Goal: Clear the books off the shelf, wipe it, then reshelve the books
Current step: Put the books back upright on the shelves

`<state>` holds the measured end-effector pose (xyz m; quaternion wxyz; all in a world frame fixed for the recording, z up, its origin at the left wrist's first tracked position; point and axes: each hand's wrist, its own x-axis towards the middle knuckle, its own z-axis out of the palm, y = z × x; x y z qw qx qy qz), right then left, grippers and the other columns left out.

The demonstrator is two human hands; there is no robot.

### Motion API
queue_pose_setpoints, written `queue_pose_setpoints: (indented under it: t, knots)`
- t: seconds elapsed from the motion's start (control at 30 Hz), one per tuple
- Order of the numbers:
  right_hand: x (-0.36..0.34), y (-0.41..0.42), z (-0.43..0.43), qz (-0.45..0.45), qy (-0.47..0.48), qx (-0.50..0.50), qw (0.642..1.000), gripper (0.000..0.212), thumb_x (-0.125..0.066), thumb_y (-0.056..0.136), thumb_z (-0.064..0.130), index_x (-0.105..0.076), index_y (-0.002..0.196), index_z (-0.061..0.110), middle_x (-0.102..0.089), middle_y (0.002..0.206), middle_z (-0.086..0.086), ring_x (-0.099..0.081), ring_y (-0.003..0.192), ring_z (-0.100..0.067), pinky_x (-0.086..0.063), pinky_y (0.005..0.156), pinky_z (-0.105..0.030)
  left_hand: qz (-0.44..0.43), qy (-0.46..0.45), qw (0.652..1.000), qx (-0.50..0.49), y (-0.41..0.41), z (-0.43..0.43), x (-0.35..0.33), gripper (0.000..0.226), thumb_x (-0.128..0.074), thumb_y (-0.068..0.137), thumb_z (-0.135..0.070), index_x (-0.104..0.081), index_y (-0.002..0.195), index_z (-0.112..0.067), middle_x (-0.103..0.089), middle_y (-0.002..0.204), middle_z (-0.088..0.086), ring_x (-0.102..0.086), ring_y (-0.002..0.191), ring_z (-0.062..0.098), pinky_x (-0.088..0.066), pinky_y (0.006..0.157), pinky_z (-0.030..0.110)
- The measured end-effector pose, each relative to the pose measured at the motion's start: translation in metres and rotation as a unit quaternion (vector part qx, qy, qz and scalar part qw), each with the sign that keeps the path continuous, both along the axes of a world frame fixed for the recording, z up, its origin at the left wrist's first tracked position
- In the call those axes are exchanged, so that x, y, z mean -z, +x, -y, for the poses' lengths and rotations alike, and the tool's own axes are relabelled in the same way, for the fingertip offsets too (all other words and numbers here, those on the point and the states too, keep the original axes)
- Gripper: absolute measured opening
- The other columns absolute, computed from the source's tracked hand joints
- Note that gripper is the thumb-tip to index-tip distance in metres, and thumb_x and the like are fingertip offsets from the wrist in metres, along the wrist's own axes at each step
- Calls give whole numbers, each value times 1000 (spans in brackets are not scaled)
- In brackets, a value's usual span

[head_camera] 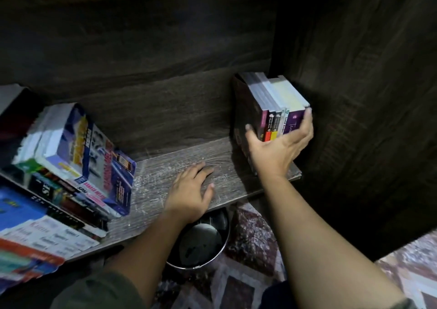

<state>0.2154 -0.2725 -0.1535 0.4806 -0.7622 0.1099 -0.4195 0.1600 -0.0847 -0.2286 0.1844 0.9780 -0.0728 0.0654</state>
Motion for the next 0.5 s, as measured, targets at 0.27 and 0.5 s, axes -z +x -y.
queue_pose_setpoints:
  t: [0.27,0.5]
  knots:
    - [3,5,-3,-128,145,-22,981,112,-87,57,43,-21,143,15,-42,135,-15,-39,123,-33,-35,102,-42,-1,4,1000,-16,-3,-1,0,52,-36,92,-48,-47,141,-31,-38,151,-5,-30,141,15,-22,117,37]
    - [3,6,-24,-145,196,-14,970,117,-87,57,41,-15,146,19,-39,136,-15,-36,125,-34,-30,104,-42,-1,6,999,-38,-1,-1,2,54,-35,90,-49,-49,139,-30,-41,149,-7,-33,138,15,-24,117,37]
